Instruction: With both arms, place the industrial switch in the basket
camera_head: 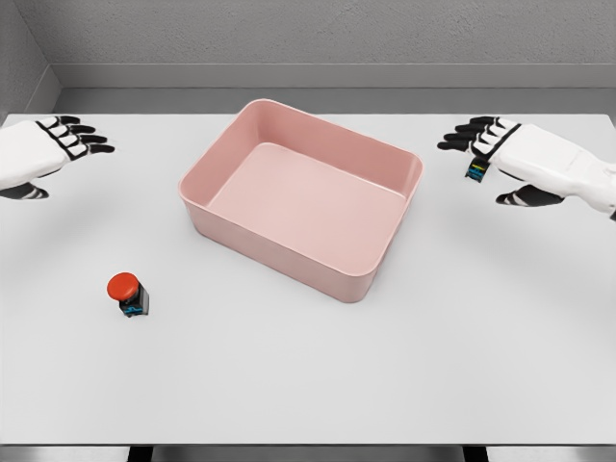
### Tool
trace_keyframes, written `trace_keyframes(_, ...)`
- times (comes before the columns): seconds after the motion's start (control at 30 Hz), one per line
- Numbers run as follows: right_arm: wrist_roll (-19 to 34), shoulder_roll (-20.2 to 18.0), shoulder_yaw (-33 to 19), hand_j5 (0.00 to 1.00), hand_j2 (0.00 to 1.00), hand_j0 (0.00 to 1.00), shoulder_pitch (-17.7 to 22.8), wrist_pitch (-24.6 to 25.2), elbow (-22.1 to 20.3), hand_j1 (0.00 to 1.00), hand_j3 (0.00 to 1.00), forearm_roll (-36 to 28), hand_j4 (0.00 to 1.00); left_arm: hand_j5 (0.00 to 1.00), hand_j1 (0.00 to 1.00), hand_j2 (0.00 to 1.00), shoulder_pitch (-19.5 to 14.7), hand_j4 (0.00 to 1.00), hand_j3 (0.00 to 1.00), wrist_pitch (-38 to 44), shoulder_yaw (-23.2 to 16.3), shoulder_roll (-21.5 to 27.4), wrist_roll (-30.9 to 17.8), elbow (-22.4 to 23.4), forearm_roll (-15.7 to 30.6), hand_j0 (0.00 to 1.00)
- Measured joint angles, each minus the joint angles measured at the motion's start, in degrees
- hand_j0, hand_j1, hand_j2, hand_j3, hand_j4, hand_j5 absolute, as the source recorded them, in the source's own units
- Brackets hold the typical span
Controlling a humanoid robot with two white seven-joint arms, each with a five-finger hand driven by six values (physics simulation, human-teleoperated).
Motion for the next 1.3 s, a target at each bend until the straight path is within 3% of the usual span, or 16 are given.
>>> trace_keyframes(0.13, 1.2, 0.4, 0.0, 1.00, 1.00, 1.00, -0.9, 0.0, 0.3, 1.00, 1.00, 0.1, 1.00, 1.00, 1.00, 1.00, 0.5, 1.00, 1.00, 0.0, -0.1, 0.3, 0.0, -0.3, 0.5, 1.00)
trace_keyframes(0.3, 7.5, 1.0, 0.0, 1.00, 1.00, 1.00, -3.4, 0.0, 4.0, 1.00, 1.00, 1.4, 1.00, 1.00, 1.00, 1.00, 1.0, 1.00, 1.00, 0.0, -0.9, 0.5, 0.0, -3.3, 0.6, 1.00)
trace_keyframes(0.47, 10.5, 2.8, -0.1, 1.00, 1.00, 1.00, -6.7, 0.0, 6.8, 1.00, 1.00, 4.7, 1.00, 1.00, 1.00, 1.00, 1.1, 1.00, 1.00, 0.0, -4.2, 2.6, 0.0, -5.4, 0.0, 1.00)
trace_keyframes(0.7, 12.1, 8.3, 0.4, 1.00, 1.00, 1.00, -10.8, 0.0, 12.9, 1.00, 1.00, 8.7, 1.00, 1.00, 1.00, 1.00, 0.5, 1.00, 1.00, 0.0, -8.1, 5.2, 0.1, -7.5, -2.3, 1.00)
trace_keyframes(0.83, 12.7, 9.6, 1.1, 1.00, 1.00, 1.00, -11.9, -0.1, 14.5, 1.00, 1.00, 12.8, 1.00, 1.00, 1.00, 1.00, 0.4, 1.00, 1.00, 0.0, -8.7, 6.7, 2.5, -8.1, -2.6, 1.00)
trace_keyframes(1.0, 12.9, 11.5, 2.0, 1.00, 1.00, 1.00, -16.1, 0.0, 19.0, 1.00, 1.00, 17.3, 1.00, 1.00, 1.00, 1.00, 0.4, 1.00, 1.00, 0.0, -8.7, 7.8, 3.6, -11.4, -2.5, 1.00)
trace_keyframes(1.3, 12.6, 14.3, 3.6, 1.00, 1.00, 1.00, -18.9, 0.0, 26.5, 1.00, 1.00, 20.0, 1.00, 1.00, 1.00, 1.00, 1.3, 1.00, 1.00, 0.0, -10.4, 9.6, 3.9, -18.3, -2.2, 1.00)
